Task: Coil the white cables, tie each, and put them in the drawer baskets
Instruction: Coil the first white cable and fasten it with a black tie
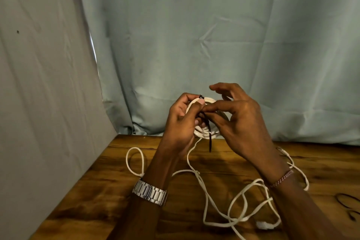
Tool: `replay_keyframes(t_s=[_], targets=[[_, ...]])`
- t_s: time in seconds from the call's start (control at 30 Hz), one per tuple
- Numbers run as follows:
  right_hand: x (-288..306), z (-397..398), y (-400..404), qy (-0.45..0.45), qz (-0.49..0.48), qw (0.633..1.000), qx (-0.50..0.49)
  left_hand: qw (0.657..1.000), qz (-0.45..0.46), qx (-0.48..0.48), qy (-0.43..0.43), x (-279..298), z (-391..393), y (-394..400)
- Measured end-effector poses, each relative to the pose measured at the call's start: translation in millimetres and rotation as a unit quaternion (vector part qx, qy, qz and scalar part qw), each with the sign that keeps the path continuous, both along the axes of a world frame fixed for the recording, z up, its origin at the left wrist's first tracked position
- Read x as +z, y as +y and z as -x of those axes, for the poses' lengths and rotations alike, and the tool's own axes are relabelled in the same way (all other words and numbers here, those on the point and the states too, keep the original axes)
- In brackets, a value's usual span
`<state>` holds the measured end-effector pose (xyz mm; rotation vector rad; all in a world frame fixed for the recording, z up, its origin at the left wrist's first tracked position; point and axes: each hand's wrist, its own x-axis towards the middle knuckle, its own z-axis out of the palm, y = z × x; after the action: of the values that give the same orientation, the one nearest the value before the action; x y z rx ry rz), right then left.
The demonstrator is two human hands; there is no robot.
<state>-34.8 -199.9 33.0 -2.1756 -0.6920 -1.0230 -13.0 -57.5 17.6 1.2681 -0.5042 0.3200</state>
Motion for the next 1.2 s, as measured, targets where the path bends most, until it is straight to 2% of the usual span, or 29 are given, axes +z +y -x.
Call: replay_keyframes(t_s=[0.2, 0.4, 0.53, 0.7, 0.87, 0.93, 1.2], targets=[[-1.4, 3.6, 0.1, 0.006, 0.147, 0.989, -0.017, 0.999, 0.006, 0.047, -0.005, -0.9, -4.2, 4.4], [4.4, 1.0, -7.6, -0.048, 0.033, 0.998, -0.017, 0.999, -0.042, 0.016, -0.02, -3.3, -2.3, -2.6], [1.1, -1.6, -8.0, -0.068, 0.034, 0.996, -0.035, 0.996, -0.077, 0.025, -0.045, -4.9, -4.2, -4.1], [3.4, 0.4, -7.3, 0.01, -0.114, 0.993, -0.01, 0.988, -0.138, 0.031, -0.068, -4.8, -3.6, -0.2], [14.5, 3.7, -22.5, 0.081, -0.018, 0.996, -0.027, 0.986, -0.15, -0.008, -0.067, -7.2, -3.6, -5.1], [17.3, 4.7, -26.5, 0.109, -0.017, 0.994, 0.0, 0.987, -0.151, -0.006, -0.059, -7.7, -4.1, -5.4], [12.3, 0.1, -23.6, 0.032, -0.03, 0.999, -0.013, 0.989, -0.148, -0.028, -0.004, -6.8, -3.4, -6.5]])
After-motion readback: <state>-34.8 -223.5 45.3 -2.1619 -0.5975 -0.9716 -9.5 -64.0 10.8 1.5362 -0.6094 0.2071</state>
